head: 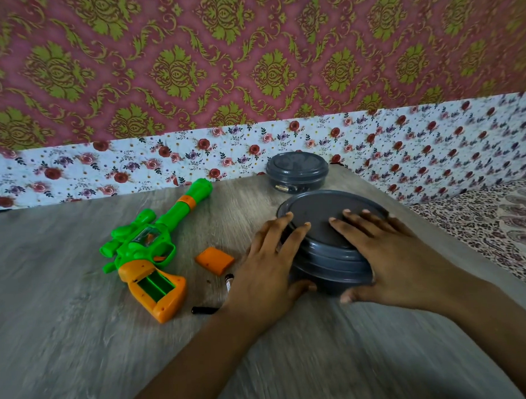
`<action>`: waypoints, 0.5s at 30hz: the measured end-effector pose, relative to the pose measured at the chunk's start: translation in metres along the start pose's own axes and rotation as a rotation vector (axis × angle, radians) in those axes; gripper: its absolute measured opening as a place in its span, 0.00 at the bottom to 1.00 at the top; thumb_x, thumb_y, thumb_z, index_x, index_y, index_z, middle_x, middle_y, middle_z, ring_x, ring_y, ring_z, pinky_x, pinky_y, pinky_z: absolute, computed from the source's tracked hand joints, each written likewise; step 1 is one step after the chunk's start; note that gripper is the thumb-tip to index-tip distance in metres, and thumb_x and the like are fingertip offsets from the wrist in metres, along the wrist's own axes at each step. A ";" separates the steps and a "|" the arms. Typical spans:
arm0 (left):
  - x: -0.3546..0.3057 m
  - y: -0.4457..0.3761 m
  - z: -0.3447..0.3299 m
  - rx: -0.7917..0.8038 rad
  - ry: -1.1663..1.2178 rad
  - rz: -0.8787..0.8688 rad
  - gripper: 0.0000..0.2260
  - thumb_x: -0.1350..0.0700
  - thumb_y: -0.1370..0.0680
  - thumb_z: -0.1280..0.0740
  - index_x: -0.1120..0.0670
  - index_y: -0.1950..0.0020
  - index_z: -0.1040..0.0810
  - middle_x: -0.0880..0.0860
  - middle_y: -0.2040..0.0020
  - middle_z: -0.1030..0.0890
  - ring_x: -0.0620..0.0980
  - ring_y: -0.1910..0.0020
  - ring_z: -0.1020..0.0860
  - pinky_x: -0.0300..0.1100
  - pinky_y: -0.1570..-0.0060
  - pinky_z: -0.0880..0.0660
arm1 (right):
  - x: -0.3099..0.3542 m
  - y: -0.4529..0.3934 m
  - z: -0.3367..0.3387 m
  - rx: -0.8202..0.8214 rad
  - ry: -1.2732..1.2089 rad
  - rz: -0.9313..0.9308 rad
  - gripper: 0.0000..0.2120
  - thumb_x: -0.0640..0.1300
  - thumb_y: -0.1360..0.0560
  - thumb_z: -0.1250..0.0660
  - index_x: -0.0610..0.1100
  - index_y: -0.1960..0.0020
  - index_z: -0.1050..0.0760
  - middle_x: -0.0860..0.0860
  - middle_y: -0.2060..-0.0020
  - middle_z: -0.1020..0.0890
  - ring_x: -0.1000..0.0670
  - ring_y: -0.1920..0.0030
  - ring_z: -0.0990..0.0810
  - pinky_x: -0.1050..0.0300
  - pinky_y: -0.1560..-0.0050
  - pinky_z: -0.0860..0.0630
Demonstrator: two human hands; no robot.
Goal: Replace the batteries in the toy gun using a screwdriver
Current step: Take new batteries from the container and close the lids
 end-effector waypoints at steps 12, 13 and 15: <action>0.000 -0.006 -0.002 -0.071 -0.205 -0.036 0.29 0.56 0.41 0.20 0.55 0.41 0.22 0.56 0.43 0.19 0.57 0.42 0.20 0.47 0.52 0.21 | 0.004 -0.003 -0.003 0.012 0.065 0.020 0.45 0.69 0.30 0.42 0.53 0.26 0.64 0.47 0.24 0.57 0.45 0.24 0.56 0.48 0.25 0.55; -0.001 -0.006 -0.002 -0.063 -0.207 -0.027 0.29 0.57 0.41 0.20 0.55 0.41 0.22 0.57 0.43 0.20 0.57 0.42 0.21 0.47 0.52 0.21 | 0.006 -0.003 -0.001 0.011 0.057 0.027 0.46 0.69 0.31 0.41 0.54 0.25 0.63 0.48 0.24 0.56 0.45 0.24 0.55 0.48 0.25 0.53; -0.006 -0.008 -0.001 -0.016 -0.174 0.002 0.29 0.58 0.35 0.23 0.55 0.36 0.26 0.58 0.36 0.25 0.57 0.35 0.26 0.49 0.45 0.23 | 0.009 -0.003 0.005 0.030 0.026 0.046 0.47 0.69 0.33 0.38 0.54 0.25 0.59 0.48 0.24 0.53 0.46 0.24 0.51 0.49 0.26 0.50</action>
Point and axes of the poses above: each hand's wrist, its own y-axis away from the middle knuckle, its own z-axis out of the back of the hand, x = y × z, the point moved 7 cm from there along -y, towards the middle knuckle
